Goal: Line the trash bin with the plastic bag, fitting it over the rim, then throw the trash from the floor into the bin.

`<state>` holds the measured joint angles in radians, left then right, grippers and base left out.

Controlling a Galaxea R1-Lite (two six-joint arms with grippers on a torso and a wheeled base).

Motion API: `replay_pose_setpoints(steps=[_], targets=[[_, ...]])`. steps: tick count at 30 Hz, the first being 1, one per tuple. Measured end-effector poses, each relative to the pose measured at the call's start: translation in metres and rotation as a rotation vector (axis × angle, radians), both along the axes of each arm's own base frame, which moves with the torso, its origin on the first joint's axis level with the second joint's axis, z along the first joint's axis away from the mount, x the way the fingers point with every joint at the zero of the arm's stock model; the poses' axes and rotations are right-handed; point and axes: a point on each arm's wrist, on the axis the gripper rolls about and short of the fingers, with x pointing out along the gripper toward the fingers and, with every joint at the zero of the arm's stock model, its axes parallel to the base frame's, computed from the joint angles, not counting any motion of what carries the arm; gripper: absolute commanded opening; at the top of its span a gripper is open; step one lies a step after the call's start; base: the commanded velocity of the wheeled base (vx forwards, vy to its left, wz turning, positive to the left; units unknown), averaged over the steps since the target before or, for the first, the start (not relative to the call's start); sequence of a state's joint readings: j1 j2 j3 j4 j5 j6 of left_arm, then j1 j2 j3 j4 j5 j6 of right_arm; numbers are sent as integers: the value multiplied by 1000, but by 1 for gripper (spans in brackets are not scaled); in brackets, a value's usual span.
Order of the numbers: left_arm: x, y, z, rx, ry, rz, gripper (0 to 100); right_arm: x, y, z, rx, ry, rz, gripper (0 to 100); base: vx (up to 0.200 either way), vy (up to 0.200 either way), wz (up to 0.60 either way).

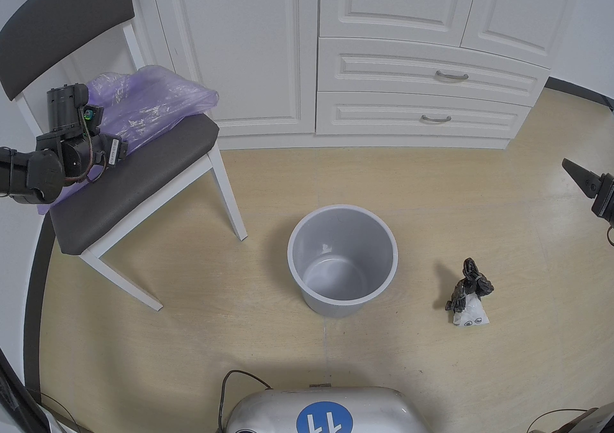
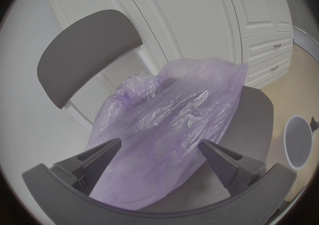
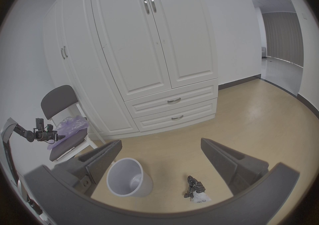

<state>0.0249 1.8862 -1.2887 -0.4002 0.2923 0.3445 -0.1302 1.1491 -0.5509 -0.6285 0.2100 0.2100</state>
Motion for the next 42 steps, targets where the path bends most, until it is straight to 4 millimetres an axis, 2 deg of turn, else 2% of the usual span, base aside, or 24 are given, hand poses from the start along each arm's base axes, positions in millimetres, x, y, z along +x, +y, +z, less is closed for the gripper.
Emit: replay_pose_setpoints(steps=[5,6,18,26,32,42], targets=[[7,-1,-1,0,-5,-5,100,0,0,0,0,0,0,100,0,0,0],[8,-2,-2,-1,-3,-6,0,0,0,0,0,0,0,100,0,0,0],[14,-2,-10,-13,13,-11,0,0,0,0,0,-1,0,100,0,0,0],[1,-10,-1,-33,-7,-41,0,0,1,1,1,-2,6,100,0,0,0],[-19,-39,22,-124,-81,-116,0,1,9,1,9,-3,47,100,0,0,0],[-56,-104,58,-317,-175,-293,0,0,47,-3,59,23,178,100,0,0,0]])
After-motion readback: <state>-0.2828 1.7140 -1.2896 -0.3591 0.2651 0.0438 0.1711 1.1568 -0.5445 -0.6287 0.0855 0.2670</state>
